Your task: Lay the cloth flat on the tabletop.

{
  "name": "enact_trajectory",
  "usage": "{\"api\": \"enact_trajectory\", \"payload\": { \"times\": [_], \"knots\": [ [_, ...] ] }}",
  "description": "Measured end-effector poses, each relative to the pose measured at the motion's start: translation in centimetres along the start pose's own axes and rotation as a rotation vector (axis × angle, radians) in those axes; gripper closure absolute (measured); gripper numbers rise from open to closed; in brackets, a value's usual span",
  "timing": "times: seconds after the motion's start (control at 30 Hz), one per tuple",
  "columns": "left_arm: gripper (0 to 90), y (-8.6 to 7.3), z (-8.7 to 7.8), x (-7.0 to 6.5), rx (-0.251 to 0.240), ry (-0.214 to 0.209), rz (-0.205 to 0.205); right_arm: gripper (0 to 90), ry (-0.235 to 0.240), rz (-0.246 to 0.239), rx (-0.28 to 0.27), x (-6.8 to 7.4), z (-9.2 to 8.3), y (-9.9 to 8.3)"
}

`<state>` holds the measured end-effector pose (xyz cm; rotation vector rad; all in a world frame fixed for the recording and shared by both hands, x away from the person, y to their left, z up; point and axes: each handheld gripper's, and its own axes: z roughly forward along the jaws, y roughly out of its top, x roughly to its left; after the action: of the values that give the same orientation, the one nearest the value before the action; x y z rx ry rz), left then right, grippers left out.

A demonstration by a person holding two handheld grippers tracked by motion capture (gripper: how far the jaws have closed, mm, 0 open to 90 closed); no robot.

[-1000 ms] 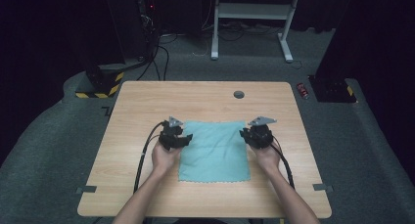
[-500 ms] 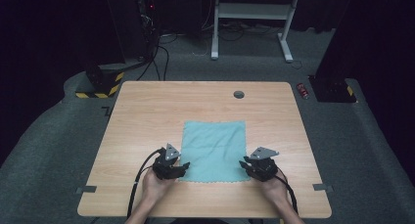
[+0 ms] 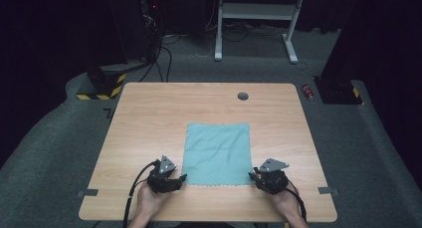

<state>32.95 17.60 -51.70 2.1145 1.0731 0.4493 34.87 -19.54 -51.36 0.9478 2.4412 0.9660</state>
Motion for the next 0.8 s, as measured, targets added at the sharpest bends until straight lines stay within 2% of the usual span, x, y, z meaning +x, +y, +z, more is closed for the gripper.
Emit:
{"api": "enact_trajectory", "payload": {
  "times": [0.13,0.3,0.4,0.47,0.7,0.8],
  "knots": [
    [40.9,1.2,0.8,-0.4,-0.030,-0.015,-0.001,65.2,0.019,0.004,-0.035,0.6,0.2,0.9],
    [39.8,1.6,2.4,-0.9,-0.003,0.009,0.020,63.2,0.033,0.007,-0.018,1.1,0.9,1.2],
    [39.1,1.1,2.3,-0.6,-0.031,0.003,0.009,61.9,0.018,-0.008,0.000,1.1,1.0,0.6],
    [39.0,0.6,2.1,-0.4,-0.049,-0.001,0.016,60.0,0.040,0.021,-0.009,0.8,0.8,0.2],
    [36.6,0.4,1.9,-0.2,-0.045,0.002,0.017,57.7,0.049,0.020,-0.032,0.5,0.7,-0.3],
    [35.3,0.4,1.9,-0.2,-0.045,0.005,0.011,57.2,0.036,0.019,-0.052,0.6,0.6,-0.6]
  ]
}}
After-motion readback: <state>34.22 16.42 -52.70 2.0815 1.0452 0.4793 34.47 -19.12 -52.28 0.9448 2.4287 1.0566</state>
